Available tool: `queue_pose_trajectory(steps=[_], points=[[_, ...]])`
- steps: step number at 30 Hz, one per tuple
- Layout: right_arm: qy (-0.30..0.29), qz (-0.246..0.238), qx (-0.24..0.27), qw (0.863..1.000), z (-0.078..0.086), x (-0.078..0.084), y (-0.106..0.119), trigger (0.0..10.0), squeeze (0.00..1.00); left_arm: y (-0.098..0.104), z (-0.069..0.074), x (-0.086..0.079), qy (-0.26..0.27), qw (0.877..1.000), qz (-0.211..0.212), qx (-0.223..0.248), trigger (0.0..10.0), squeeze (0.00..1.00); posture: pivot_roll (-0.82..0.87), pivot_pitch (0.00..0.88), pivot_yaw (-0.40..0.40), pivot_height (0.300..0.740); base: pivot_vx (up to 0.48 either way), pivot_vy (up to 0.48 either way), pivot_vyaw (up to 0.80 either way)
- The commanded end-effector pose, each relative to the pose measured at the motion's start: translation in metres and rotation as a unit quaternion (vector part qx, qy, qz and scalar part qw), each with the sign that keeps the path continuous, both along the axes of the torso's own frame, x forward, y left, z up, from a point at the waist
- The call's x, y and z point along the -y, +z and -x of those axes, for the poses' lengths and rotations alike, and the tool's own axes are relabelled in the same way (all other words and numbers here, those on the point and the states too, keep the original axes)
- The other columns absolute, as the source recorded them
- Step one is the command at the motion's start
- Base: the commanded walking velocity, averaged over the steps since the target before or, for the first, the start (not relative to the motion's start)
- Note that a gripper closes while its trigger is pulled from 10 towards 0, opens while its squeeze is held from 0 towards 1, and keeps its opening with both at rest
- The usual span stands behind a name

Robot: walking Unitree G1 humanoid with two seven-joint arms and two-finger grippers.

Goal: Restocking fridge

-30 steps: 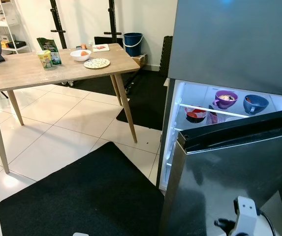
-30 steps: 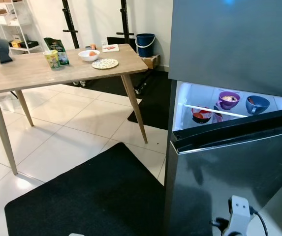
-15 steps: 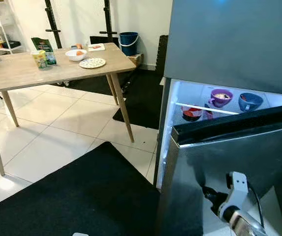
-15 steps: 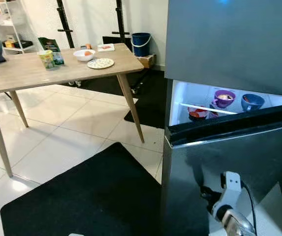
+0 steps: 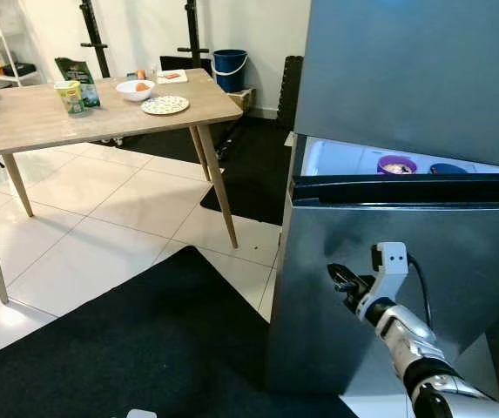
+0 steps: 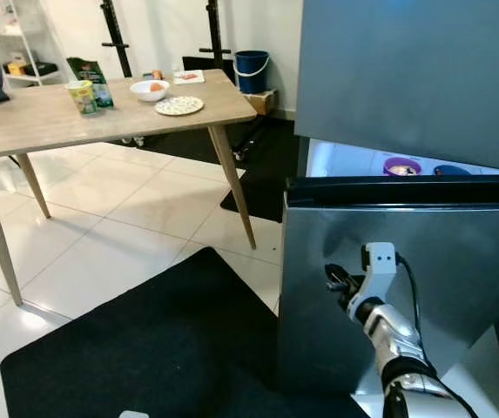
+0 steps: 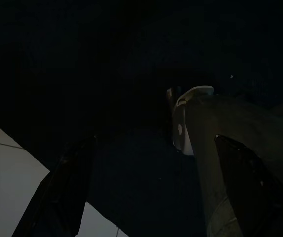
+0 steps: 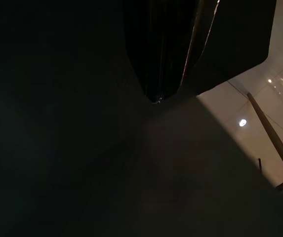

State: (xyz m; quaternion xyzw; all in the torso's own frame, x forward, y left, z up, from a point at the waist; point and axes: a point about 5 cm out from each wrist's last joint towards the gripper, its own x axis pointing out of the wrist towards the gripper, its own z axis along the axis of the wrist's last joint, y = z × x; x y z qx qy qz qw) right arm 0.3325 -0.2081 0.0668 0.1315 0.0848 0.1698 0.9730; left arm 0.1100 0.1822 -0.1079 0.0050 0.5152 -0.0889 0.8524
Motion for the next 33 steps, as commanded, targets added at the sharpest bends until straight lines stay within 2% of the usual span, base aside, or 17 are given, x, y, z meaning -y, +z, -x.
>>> queue_pose_trajectory(steps=[1,7,11,16,20,27,28,29,31,33], points=[[0.002,0.01,0.001,1.0,-0.004,-0.004,0.003,10.0,0.0,-0.012,0.048,0.0,-0.011,0.996,0.005,-0.088,10.0,0.0,-0.01,0.103,-0.007,0.74,0.0,0.0,0.0],[-0.007,0.026,0.018,0.999,-0.02,-0.009,0.022,10.0,0.0,-0.012,0.063,-0.006,-0.01,0.995,0.002,-0.097,10.0,0.0,0.03,0.166,-0.01,0.74,0.0,0.0,0.0],[-0.011,0.038,0.027,0.999,-0.028,-0.01,0.033,10.0,0.0,-0.012,0.067,-0.01,-0.011,0.995,0.0,-0.096,10.0,0.0,0.04,0.208,-0.01,0.74,0.0,0.0,0.0],[-0.014,0.05,0.039,0.998,-0.036,-0.011,0.046,10.0,0.0,-0.011,0.066,-0.012,-0.016,0.996,0.002,-0.088,10.0,0.0,0.05,0.245,-0.012,0.74,0.0,0.0,0.0],[-0.021,0.066,0.054,0.996,-0.045,-0.013,0.062,10.0,0.0,-0.01,0.06,-0.01,-0.026,0.997,0.007,-0.071,10.0,0.0,0.05,0.273,-0.013,0.74,0.0,0.0,0.0],[-0.04,0.074,0.078,0.993,-0.057,-0.02,0.083,10.0,0.0,-0.009,0.059,-0.008,-0.032,0.997,0.011,-0.065,10.0,0.0,0.06,0.284,-0.012,0.74,0.0,0.0,0.0],[-0.046,0.074,0.083,0.993,-0.059,-0.021,0.088,10.0,0.0,-0.009,0.06,-0.008,-0.033,0.997,0.011,-0.065,10.0,0.0,0.06,0.284,-0.012,0.74,0.0,0.0,0.0],[-0.062,0.074,0.1,0.99,-0.065,-0.024,0.102,10.0,0.0,-0.009,0.06,-0.008,-0.035,0.997,0.011,-0.064,10.0,0.0,0.06,0.284,-0.012,0.74,0.0,0.0,0.0],[-0.065,0.073,0.105,0.99,-0.067,-0.025,0.106,10.0,0.0,-0.009,0.06,-0.008,-0.035,0.997,0.011,-0.063,10.0,0.0,0.07,0.285,-0.012,0.74,0.0,0.0,0.0],[-0.097,0.082,0.119,0.985,-0.075,-0.025,0.126,10.0,0.0,-0.009,0.06,-0.009,-0.036,0.997,0.011,-0.061,10.0,0.0,0.07,0.285,-0.012,0.74,0.0,0.0,0.0]])
